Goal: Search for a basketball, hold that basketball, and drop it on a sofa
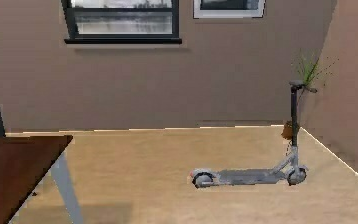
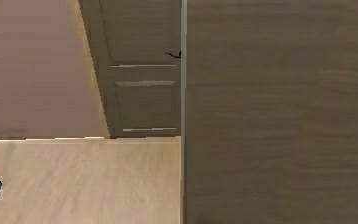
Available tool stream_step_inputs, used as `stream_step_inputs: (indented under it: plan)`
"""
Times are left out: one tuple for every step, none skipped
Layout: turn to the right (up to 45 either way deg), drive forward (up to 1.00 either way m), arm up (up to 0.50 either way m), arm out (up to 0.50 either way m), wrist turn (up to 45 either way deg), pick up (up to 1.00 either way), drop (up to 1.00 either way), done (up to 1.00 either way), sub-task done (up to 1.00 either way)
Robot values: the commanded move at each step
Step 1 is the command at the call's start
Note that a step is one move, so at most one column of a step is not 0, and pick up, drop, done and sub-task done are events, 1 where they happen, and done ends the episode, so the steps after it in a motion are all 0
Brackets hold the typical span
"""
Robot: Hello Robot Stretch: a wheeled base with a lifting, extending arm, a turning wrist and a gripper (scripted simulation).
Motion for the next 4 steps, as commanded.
stream_step_inputs:
  plan:
    - [0.0,0.3,0.0,0.0,0.0,0.0,0.0,0.0,0.0]
    - [45.0,0.0,0.0,0.0,0.0,0.0,0.0,0.0,0.0]
    - [42.0,0.0,0.0,0.0,0.0,0.0,0.0,0.0,0.0]
    - [0.0,0.4,0.0,0.0,0.0,0.0,0.0,0.0,0.0]
